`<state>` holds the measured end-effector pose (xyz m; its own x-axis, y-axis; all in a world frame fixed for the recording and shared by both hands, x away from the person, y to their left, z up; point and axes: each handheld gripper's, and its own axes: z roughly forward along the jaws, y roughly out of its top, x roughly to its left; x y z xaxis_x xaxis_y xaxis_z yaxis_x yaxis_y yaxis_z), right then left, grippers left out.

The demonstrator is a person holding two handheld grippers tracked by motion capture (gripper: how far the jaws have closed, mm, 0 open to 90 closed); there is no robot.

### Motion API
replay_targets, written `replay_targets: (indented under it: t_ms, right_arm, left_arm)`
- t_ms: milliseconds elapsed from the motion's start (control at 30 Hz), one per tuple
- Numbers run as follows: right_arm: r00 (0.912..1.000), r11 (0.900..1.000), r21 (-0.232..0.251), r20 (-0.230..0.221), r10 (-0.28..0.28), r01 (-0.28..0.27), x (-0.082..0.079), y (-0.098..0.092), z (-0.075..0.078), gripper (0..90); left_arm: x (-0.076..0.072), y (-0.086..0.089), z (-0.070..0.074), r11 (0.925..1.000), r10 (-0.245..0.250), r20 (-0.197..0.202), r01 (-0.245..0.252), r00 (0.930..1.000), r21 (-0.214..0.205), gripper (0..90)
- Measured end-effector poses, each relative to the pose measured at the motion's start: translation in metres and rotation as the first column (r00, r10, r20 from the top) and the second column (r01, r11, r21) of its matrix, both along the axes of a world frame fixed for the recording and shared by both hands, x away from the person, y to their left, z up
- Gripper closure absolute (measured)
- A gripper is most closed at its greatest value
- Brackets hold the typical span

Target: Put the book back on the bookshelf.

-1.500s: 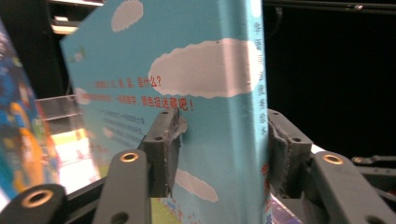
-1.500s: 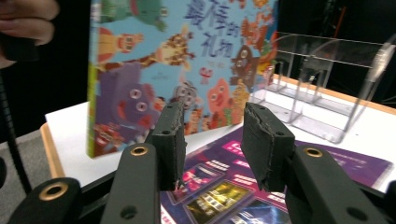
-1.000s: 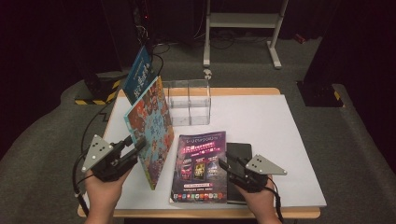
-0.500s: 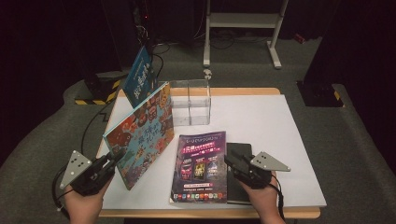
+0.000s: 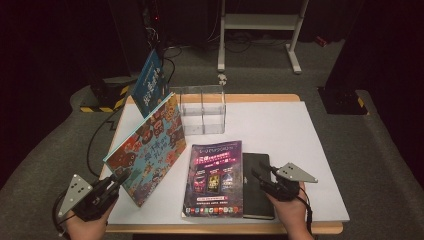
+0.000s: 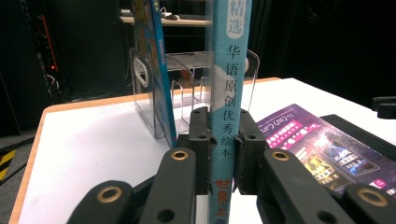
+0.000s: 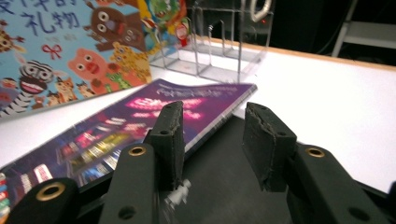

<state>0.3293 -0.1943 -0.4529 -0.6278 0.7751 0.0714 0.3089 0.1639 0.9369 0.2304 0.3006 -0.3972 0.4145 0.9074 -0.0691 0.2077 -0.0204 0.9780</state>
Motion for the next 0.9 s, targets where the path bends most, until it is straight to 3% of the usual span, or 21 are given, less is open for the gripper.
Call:
replay_targets:
  t_ms: [167, 233, 400, 700, 900]
  right_arm:
    - [0.9996, 0.9996, 0.01, -0.013, -0.026, 0.026, 0.0, -0.006, -0.005, 56.9]
    - [0.9994, 0.9995, 0.012, -0.019, -0.029, 0.029, 0.0, -0.008, -0.007, 56.8]
    - [0.9995, 0.9997, 0.012, -0.025, -0.019, 0.019, -0.002, -0.006, -0.01, 56.4]
    - [0.9997, 0.9999, 0.013, -0.023, -0.005, 0.005, -0.003, -0.004, -0.01, 55.6]
    - [0.9998, 0.9998, 0.021, -0.022, -0.001, 0.002, -0.004, -0.006, -0.009, 55.3]
  left_arm:
    - [-0.002, 0.001, -0.006, 1.0, 0.007, -0.014, -0.007, 0.9999, 0.006, 78.6]
    - [-0.003, 0.002, -0.008, 1.0, 0.004, -0.01, -0.004, 0.9999, -0.009, 78.8]
    - [-0.002, -0.004, -0.005, 1.0, 0.0, -0.004, 0.0, 1.0, 0.005, 77.5]
    - [0.027, -0.024, 0.02, 0.9991, 0.013, 0.013, -0.014, 0.9998, 0.039, 62.3]
    - [0.037, -0.023, 0.035, 0.9993, 0.018, 0.038, -0.019, 0.9991, 0.033, 63.0]
